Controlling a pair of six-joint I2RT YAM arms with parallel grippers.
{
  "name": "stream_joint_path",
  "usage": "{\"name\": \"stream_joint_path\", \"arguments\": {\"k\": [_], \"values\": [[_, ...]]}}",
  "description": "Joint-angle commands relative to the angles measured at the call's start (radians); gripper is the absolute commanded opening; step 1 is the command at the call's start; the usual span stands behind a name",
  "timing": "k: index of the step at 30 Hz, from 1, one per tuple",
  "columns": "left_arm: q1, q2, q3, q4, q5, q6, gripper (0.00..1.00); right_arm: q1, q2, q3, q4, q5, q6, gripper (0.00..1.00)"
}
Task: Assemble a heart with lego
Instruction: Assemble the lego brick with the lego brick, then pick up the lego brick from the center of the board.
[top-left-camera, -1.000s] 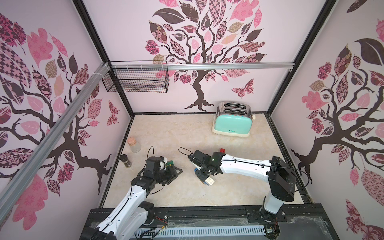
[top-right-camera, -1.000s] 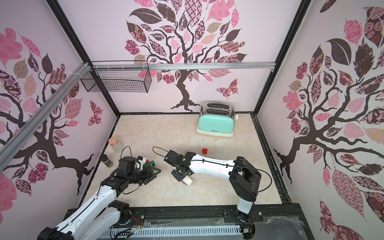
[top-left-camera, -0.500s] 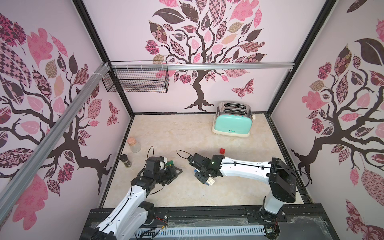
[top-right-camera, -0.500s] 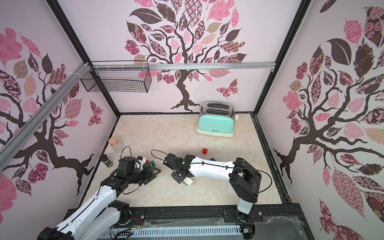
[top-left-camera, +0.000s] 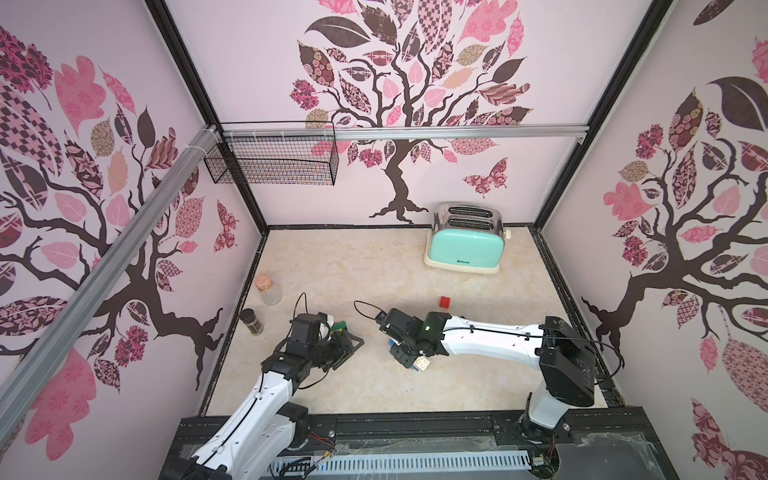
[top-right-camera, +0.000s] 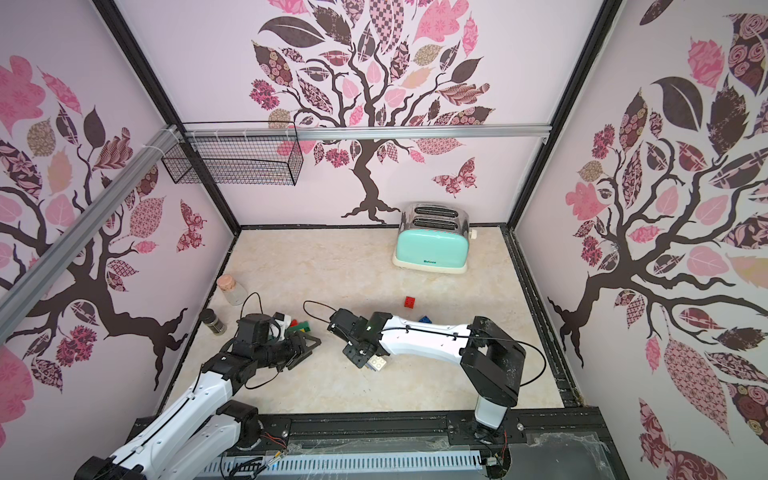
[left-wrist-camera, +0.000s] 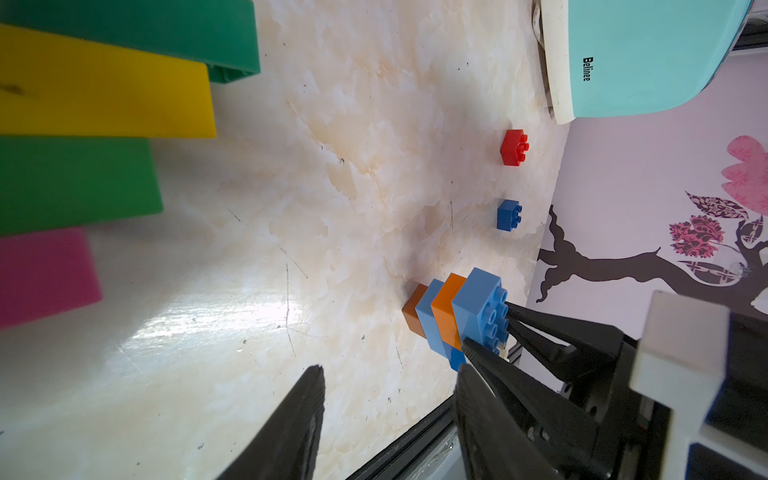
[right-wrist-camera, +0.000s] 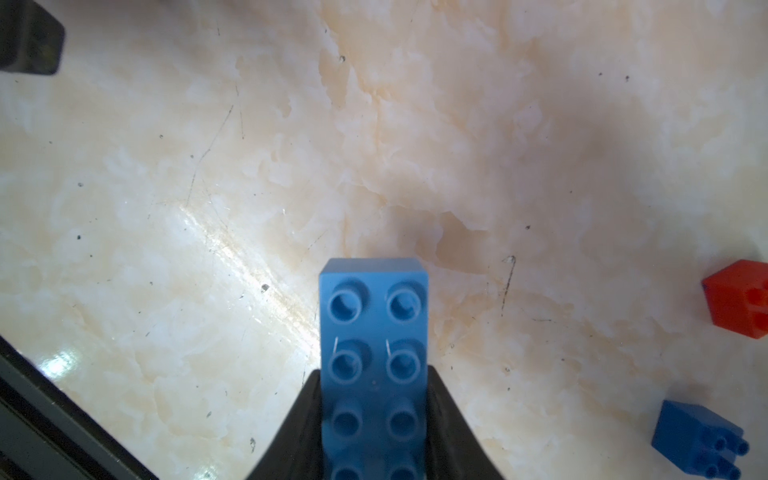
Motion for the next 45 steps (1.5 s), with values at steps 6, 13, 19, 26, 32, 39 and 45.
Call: {"name": "stream_joint_path", "arguments": {"k": [6,13,19,26,32,39,45], "values": [[0.005,-0.009,0.001,-0.016,-0.015,0.007,0.54,0.006,0.025,-0.046,-0.154,-0.005,-0.031,0.33],[0.004,-0.009,0.009,-0.016,-0.001,0.015,0.54,0.004,-0.036,-0.010,-0.109,-0.057,-0.040,0.37],[0.005,-0.011,0.021,-0.030,0.006,0.027,0.56,-0.001,-0.054,0.013,-0.091,-0.077,-0.053,0.54],[0.001,0.017,0.039,-0.024,0.039,0.046,0.58,-0.054,-0.116,0.052,-0.100,-0.099,-0.070,0.69],[-0.085,0.075,0.048,0.048,0.031,0.024,0.59,-0.228,-0.223,-0.026,-0.097,-0.113,-0.046,0.69],[-0.157,0.189,0.061,0.154,0.033,-0.009,0.59,-0.501,-0.248,-0.146,-0.030,-0.114,-0.080,0.69],[-0.159,0.257,0.085,0.155,0.069,0.022,0.59,-0.634,-0.187,-0.210,0.063,-0.124,-0.101,0.70]]}}
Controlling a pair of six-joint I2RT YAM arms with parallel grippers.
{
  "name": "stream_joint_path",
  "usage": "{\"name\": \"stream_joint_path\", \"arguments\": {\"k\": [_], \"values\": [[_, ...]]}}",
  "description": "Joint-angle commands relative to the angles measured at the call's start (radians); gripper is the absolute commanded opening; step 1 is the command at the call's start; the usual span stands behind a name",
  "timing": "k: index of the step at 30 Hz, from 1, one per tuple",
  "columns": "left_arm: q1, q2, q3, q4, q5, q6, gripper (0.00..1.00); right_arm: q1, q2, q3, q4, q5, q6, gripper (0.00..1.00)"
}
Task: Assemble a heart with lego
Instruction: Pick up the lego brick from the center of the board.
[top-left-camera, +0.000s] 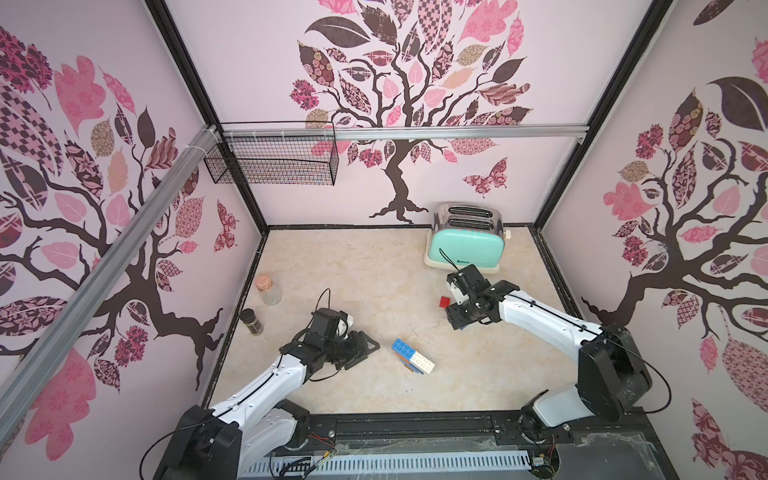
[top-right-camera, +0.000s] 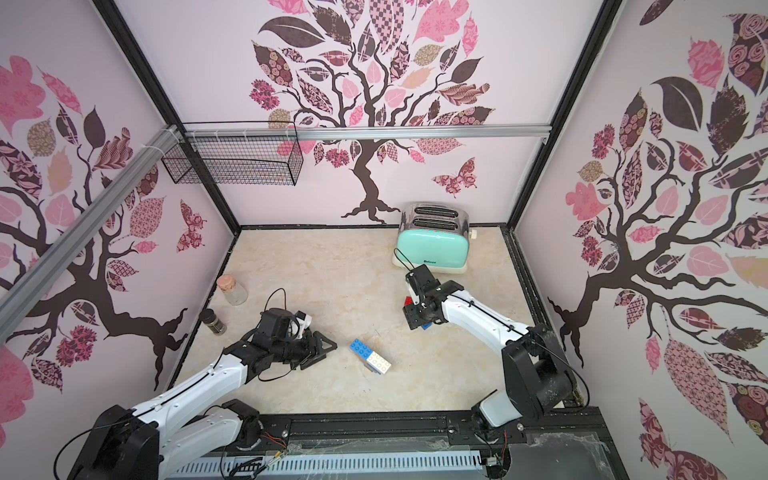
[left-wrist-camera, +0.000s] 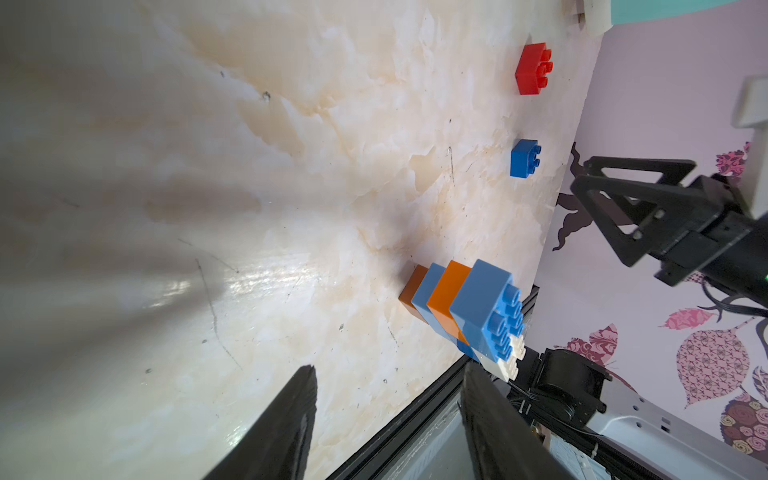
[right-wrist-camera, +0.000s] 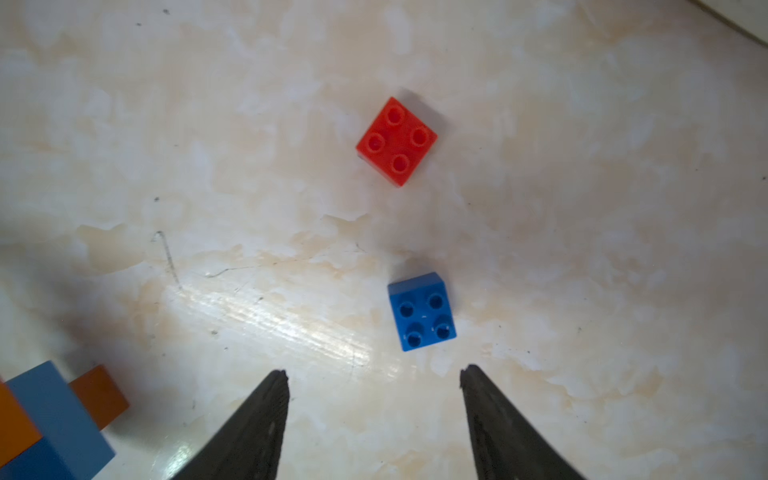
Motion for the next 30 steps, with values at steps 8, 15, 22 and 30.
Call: {"name": "stream_joint_path", "arguments": {"k": [8,15,22,30], "values": [[-0.006,0.069,0.031,0.052,0.045,0.034,0.58,-0.037,0.169,0.006,0.101,0.005,-0.038,0.70],[-0.006,0.073,0.005,0.079,0.044,0.022,0.58,-0.035,0.205,0.013,0.068,0.024,-0.031,0.67],[-0.006,0.087,0.008,0.089,0.042,0.022,0.58,-0.021,0.184,0.002,0.062,0.000,-0.010,0.57],[-0.006,0.093,0.006,0.090,0.040,0.021,0.57,-0.011,0.200,0.013,0.044,0.011,-0.012,0.40]]}}
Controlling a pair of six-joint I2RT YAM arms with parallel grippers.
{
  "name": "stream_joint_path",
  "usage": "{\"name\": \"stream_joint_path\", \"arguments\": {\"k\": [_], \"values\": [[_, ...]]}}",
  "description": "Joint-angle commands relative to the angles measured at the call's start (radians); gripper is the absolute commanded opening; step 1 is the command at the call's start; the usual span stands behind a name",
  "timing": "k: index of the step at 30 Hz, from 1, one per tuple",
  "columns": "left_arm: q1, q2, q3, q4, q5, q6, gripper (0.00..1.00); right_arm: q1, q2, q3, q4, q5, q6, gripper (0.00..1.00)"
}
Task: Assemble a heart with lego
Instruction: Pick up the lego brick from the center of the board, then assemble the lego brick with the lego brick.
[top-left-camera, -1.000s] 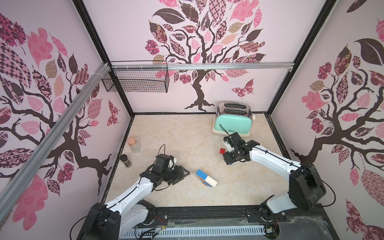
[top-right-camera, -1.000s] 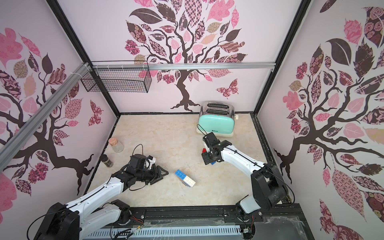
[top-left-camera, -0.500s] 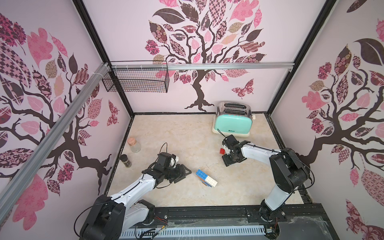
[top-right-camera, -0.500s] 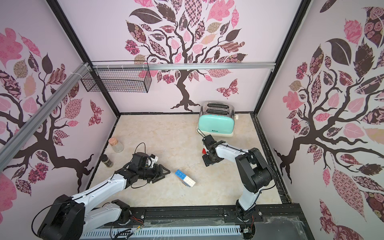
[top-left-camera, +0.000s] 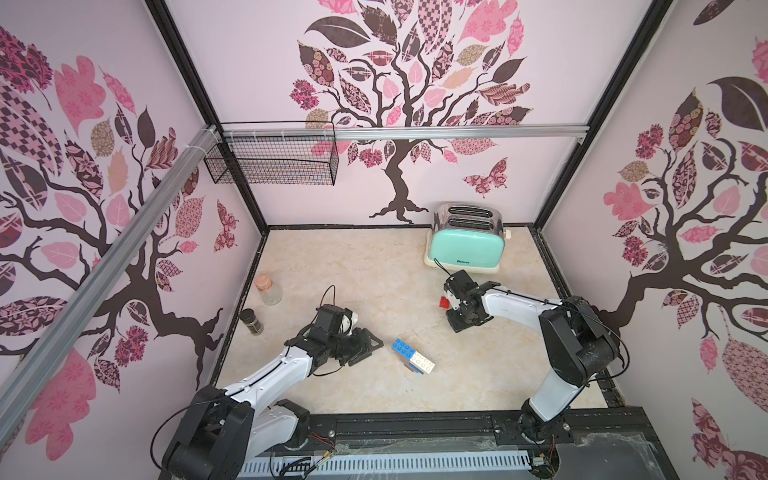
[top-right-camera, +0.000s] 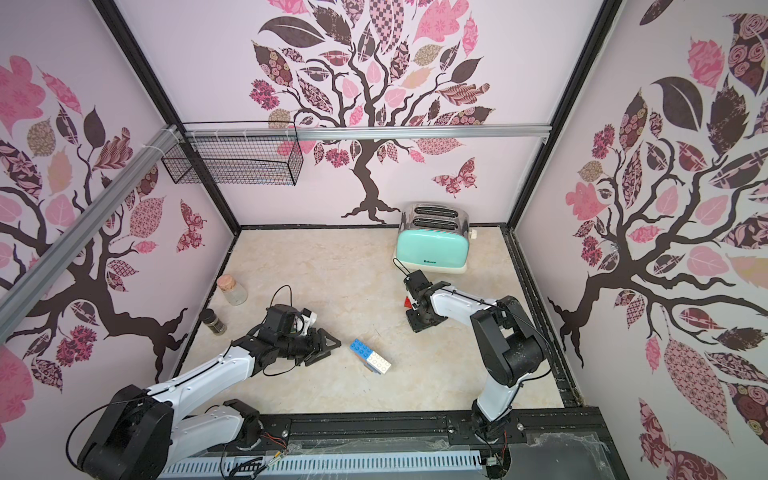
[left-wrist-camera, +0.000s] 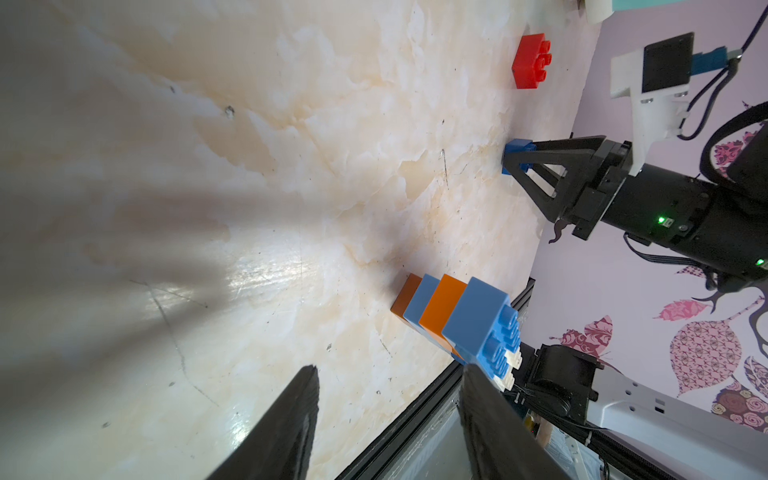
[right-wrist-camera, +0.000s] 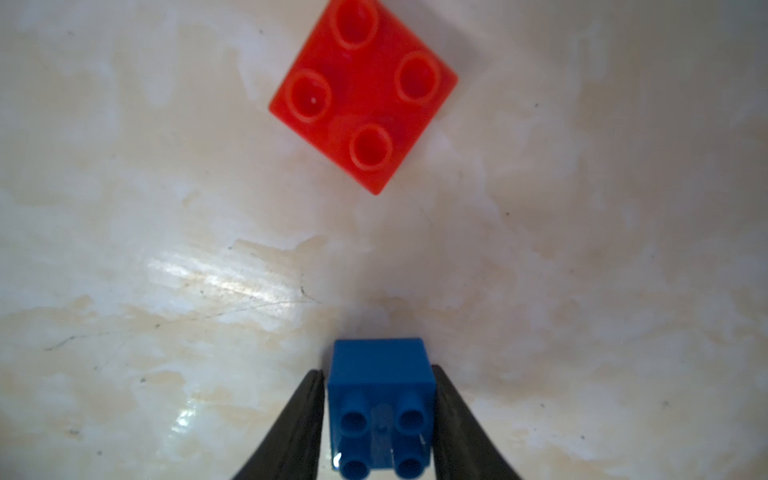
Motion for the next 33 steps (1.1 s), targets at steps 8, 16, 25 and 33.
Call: {"name": "stream_joint_path", "arguments": {"k": [8,16,25,33], "values": [[-0.007,0.012,0.016,0.032,0.035,0.029,0.59,0.042,-0.098,0.069,-0.102,0.011,-0.027,0.33],[-0.070,0.082,0.016,0.197,0.095,-0.002,0.63,0.182,-0.244,0.168,-0.207,-0.082,-0.045,0.33],[-0.193,0.148,0.018,0.302,0.063,-0.035,0.65,0.364,-0.300,0.143,-0.229,-0.076,0.058,0.33],[-0.228,0.191,0.018,0.311,-0.002,-0.040,0.60,0.465,-0.272,0.152,-0.259,-0.080,0.086,0.33]]}}
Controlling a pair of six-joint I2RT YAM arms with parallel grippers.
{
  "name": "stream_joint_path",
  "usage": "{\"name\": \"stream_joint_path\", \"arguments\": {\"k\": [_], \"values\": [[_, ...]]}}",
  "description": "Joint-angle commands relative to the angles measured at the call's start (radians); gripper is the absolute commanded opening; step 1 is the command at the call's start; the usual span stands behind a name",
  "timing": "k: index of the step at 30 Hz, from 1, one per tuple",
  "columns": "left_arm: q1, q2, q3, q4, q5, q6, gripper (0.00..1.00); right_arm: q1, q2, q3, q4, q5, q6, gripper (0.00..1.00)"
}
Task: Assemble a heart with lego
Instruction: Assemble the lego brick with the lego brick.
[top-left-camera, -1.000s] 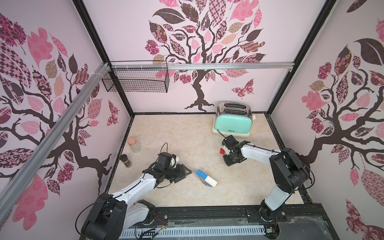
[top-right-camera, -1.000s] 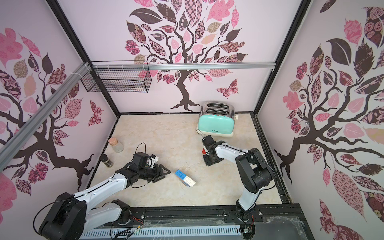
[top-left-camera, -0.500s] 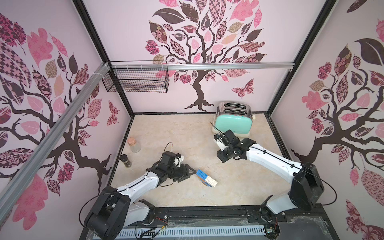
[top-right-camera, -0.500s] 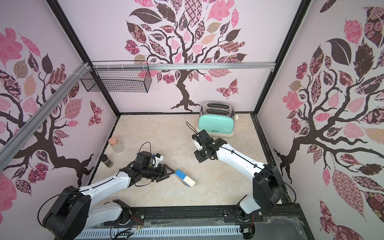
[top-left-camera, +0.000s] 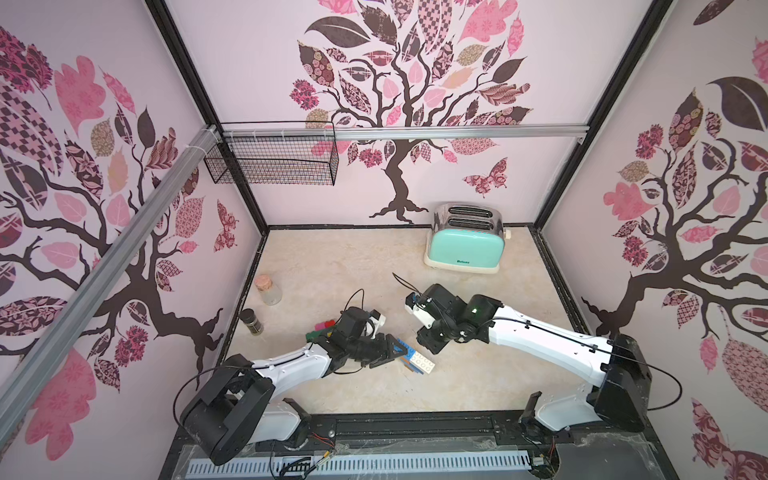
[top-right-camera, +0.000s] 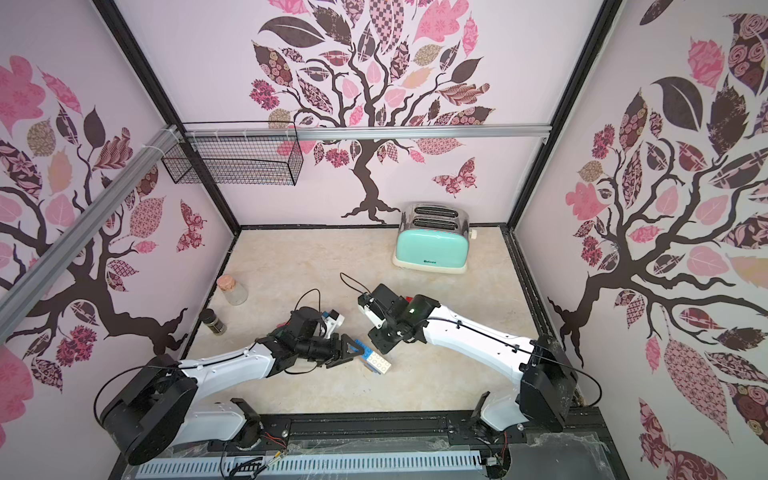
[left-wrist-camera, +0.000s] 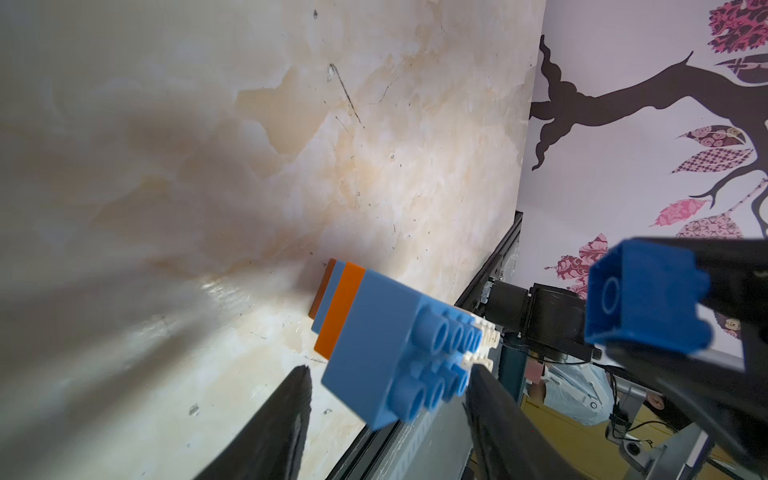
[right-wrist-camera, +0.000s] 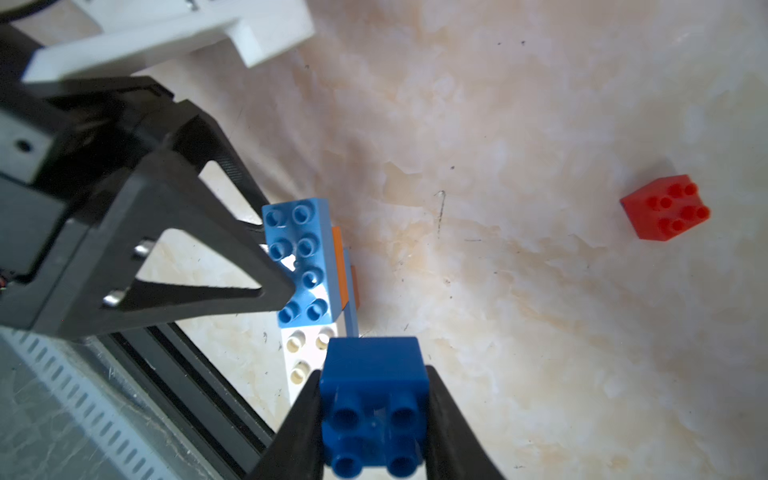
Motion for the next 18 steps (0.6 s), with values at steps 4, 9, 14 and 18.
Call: {"name": "stream_joint_path", "arguments": {"k": [4,9,14,18], "values": [[-0.010,0.025,-0.008,0.019,-0.047,-0.004,0.56,0.032,0.019,0.001,-0.054,-0.010,0.029,0.33],[-0.018,0.030,-0.018,0.023,-0.048,-0.004,0.53,0.056,0.030,-0.009,-0.051,-0.025,0.036,0.33],[-0.025,0.033,-0.020,0.027,-0.050,-0.009,0.52,0.070,0.051,-0.011,-0.044,-0.024,0.086,0.33],[-0.028,0.030,-0.030,0.033,-0.052,-0.016,0.52,0.081,0.050,-0.024,-0.020,-0.031,0.136,0.33]]}}
